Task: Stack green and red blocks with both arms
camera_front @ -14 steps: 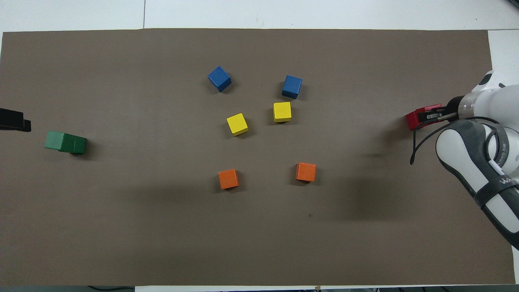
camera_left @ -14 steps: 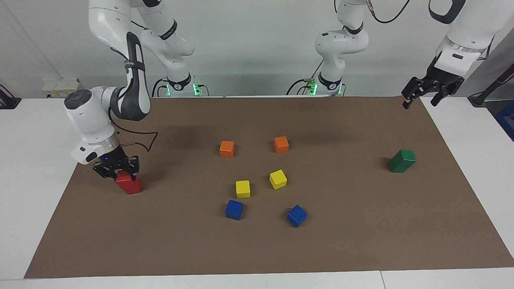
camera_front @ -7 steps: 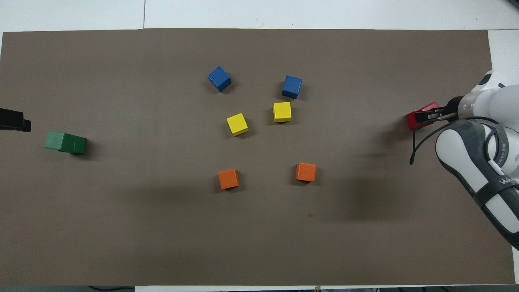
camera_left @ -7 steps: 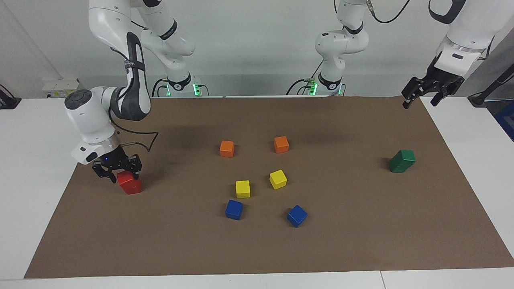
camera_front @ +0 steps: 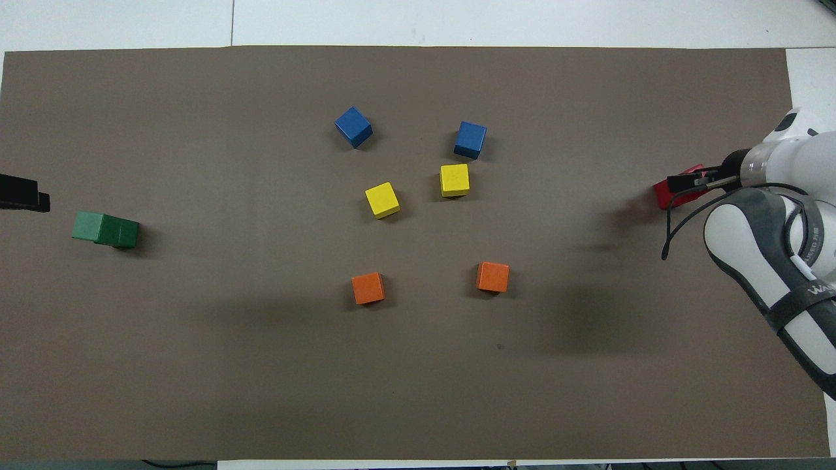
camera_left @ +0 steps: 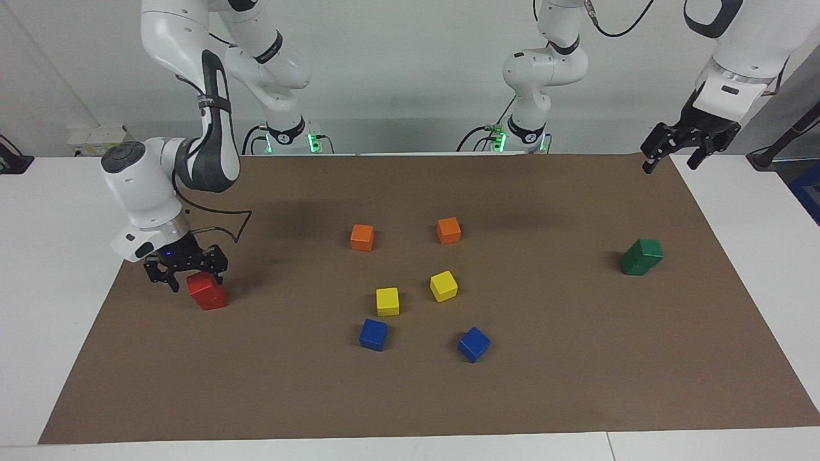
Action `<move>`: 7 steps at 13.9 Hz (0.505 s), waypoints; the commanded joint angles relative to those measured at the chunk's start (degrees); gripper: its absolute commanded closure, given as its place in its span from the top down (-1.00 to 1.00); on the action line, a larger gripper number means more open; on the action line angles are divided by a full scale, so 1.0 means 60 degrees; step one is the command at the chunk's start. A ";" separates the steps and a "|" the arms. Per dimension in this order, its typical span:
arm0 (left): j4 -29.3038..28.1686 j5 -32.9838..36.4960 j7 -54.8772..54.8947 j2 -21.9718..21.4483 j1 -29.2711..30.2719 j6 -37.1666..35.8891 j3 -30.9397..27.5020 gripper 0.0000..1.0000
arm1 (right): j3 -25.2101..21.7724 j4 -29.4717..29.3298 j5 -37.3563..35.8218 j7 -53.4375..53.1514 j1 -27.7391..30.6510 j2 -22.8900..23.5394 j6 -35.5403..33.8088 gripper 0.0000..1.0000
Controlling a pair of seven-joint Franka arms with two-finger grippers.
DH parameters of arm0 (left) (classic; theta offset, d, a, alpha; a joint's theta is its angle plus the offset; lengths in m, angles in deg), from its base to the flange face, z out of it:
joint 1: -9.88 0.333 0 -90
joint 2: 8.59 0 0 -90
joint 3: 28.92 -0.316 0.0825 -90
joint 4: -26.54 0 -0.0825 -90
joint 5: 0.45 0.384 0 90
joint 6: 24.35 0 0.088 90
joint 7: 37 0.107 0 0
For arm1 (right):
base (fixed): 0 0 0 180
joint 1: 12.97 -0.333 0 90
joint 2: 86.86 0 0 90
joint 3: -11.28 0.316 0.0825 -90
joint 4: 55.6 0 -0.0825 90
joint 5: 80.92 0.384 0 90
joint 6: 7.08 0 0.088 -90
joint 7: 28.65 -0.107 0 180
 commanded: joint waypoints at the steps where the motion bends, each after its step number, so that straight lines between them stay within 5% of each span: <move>1: 0.0166 0.0169 0.0097 0.0071 -0.0088 0.0013 -0.0089 1.00 | 0.0071 -0.1082 0.0097 -0.1289 -0.0466 -0.0237 -0.1592 0.95; 7: 0.0166 0.0169 0.0097 0.0071 -0.0088 0.0013 -0.0075 1.00 | 0.0086 -0.1511 0.0097 -0.2804 -0.0996 -0.2330 -0.4509 1.00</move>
